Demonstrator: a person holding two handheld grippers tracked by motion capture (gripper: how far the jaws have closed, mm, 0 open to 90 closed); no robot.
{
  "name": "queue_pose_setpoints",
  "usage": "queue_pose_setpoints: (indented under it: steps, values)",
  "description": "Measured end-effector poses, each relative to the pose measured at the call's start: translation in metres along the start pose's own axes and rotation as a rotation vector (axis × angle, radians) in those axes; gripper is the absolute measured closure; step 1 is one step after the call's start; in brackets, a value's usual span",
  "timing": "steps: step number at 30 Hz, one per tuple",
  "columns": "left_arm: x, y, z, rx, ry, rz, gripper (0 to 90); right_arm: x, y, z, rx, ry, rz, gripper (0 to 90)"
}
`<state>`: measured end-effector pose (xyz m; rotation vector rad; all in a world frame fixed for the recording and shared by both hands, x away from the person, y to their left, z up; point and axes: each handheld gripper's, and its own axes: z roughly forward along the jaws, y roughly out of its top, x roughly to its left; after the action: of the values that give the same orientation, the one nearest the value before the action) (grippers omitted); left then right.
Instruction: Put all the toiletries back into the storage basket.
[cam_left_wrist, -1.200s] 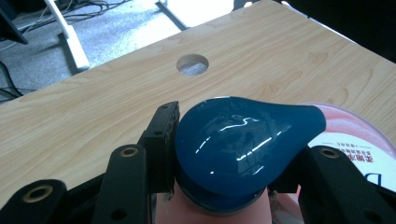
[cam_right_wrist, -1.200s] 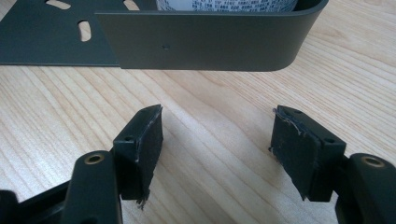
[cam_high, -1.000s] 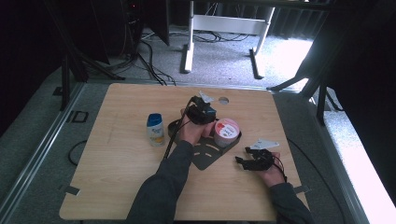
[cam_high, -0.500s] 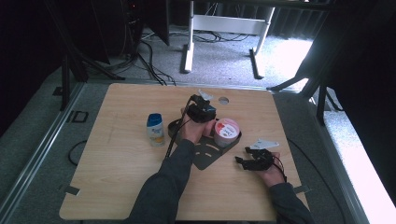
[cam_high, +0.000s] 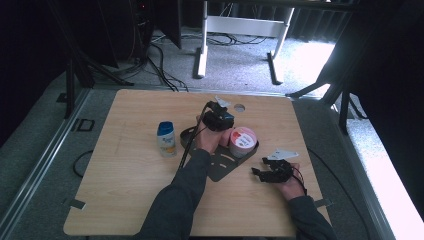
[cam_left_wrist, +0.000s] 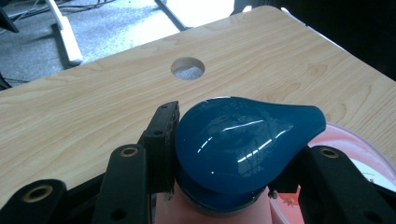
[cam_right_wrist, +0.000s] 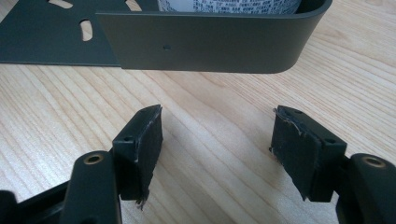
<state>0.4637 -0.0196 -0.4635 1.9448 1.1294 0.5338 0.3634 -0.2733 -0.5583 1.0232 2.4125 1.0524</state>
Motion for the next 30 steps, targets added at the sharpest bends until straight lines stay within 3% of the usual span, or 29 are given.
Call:
queue_pose_setpoints:
  steps: [20, 30]
  values:
    - [0.000, 0.001, 0.001, 0.013, 0.000, 0.005, 52.1, 0.001, 0.000, 0.000, 0.001, 0.001, -0.003, 33.2]
    - [-0.001, -0.002, -0.009, 0.020, -0.021, 0.022, 42.7, 0.001, 0.000, 0.000, 0.000, 0.001, -0.004, 33.2]
